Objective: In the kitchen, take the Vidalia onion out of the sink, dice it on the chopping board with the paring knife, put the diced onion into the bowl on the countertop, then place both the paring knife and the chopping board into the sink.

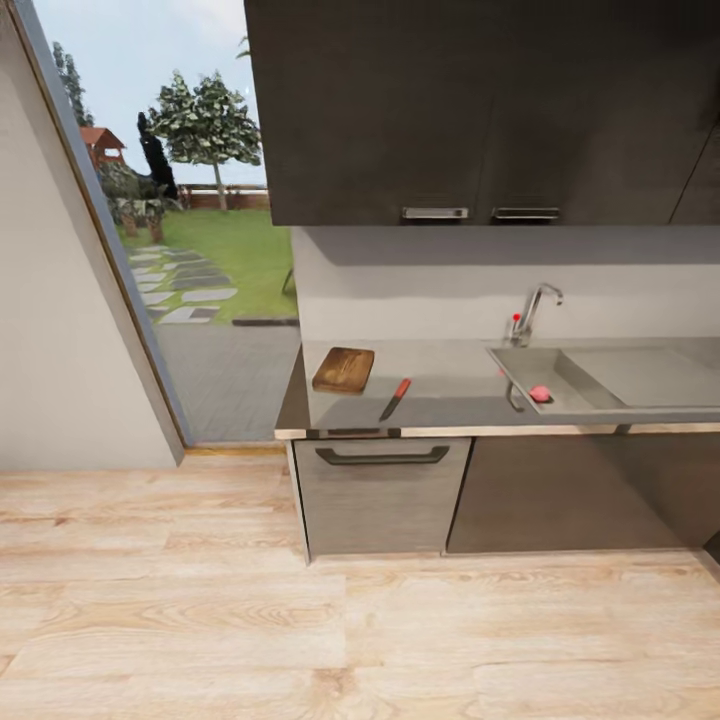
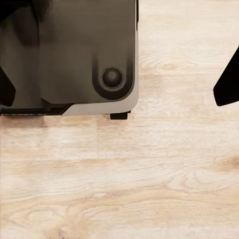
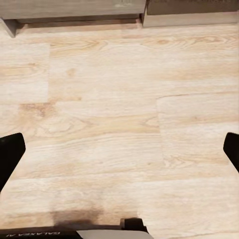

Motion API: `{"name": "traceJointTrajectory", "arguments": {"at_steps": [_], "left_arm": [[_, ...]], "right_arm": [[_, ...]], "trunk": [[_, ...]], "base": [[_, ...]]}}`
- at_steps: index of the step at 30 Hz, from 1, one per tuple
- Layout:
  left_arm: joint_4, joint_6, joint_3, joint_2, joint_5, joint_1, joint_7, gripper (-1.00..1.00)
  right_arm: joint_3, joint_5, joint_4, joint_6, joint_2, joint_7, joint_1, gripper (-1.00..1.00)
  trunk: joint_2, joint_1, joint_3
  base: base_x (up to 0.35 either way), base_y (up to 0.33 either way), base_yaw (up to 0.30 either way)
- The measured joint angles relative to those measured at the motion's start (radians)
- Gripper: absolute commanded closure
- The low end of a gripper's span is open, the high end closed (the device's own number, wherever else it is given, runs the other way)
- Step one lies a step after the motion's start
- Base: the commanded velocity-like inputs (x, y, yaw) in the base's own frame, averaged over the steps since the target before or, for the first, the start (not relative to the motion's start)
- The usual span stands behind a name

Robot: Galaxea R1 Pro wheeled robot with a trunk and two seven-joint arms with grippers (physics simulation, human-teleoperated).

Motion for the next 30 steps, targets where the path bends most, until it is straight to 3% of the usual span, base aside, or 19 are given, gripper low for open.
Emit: {"name": "traceJointTrajectory", "arguments": {"at_steps": [30], "left_arm": [[0.000,0.000,0.000,0.000,0.000,0.000,0.000,-1.00]], "right_arm": [[0.001,0.000,0.000,0.000,0.000,0.000,0.000,-1.00]], "trunk": [[0.000,0.000,0.047]], "base": [[0.000,0.000,0.000]]}}
